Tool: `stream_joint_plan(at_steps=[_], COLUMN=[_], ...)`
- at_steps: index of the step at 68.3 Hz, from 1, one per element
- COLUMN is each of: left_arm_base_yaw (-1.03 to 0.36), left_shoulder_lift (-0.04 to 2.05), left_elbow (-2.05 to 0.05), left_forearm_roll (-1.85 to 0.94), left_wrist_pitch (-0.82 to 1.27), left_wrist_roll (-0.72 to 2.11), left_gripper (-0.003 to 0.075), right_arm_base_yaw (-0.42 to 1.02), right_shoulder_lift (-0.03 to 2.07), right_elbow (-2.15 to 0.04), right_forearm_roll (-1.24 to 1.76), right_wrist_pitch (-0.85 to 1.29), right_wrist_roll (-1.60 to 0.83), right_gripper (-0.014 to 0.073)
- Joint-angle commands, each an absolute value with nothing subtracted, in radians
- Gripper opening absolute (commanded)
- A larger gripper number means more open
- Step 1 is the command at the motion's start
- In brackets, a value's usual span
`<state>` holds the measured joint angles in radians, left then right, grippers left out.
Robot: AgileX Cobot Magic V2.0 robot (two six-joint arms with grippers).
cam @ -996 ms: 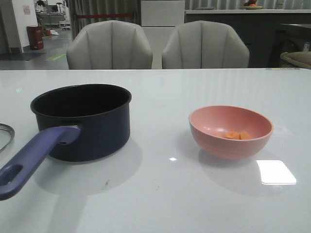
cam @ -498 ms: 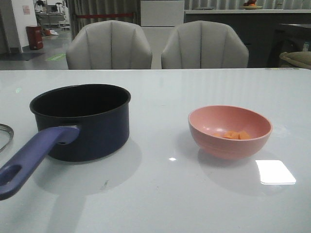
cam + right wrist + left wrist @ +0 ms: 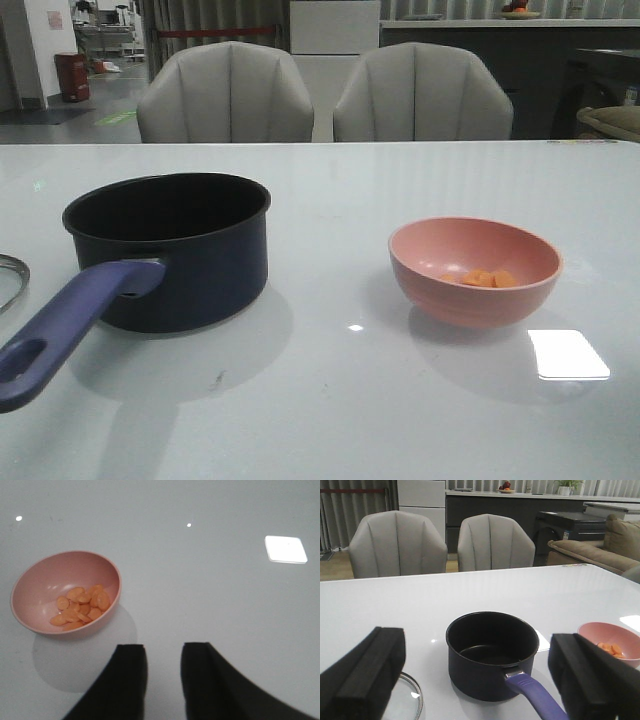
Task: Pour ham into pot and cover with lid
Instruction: 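Reach the right gripper to the pink bowl rim and grasp it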
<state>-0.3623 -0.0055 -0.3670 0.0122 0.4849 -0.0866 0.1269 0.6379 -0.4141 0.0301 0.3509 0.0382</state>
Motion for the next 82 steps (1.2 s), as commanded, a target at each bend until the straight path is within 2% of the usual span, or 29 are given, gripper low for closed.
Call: stream_joint_plan(at_steps=[1,18,32,61,67,79,82], left_arm_base_yaw=[-0.371,-0.371,-0.371,-0.371,-0.371,-0.371,-0.371], left_shoulder_lift=[0.000,0.000,0.000,0.000,0.000,0.000,0.000], left_elbow=[-0.392,-0.392,-0.392,-0.392,-0.392,-0.392,-0.392], left_forearm_roll=[0.012,0.012,0.012,0.012,0.012,0.012,0.012], left_wrist_pitch=[0.399,0.399,0.399,0.399,0.399,0.399,0.399], left_wrist_roll=[-0.088,-0.088,-0.088,-0.088,-0.088,-0.088,-0.088], left_gripper=[0.0625,0.0625,0.0625,0.0625,0.0625,0.0625,0.0625], right_arm_base_yaw=[0.157,0.194,0.195,0.204,0.204,0.204,0.204], right_shoulder_lift=[0.761,1.137,1.416,1.737,1.760,1.754,1.751], right_elbow=[-0.504,-0.683,-0.876,-1.098,-1.106,-1.106,-1.106], right_forearm_roll=[0.046,0.161,0.170,0.200,0.206,0.211,0.214], right_wrist_pitch=[0.276,0.258,0.329,0.407,0.412,0.423,0.430], right_wrist_roll=[0.032,0.032,0.032,0.032,0.032,0.032,0.032], right_gripper=[0.0474,0.0487,0.0487,0.0482,0.0419,0.0138,0.0134])
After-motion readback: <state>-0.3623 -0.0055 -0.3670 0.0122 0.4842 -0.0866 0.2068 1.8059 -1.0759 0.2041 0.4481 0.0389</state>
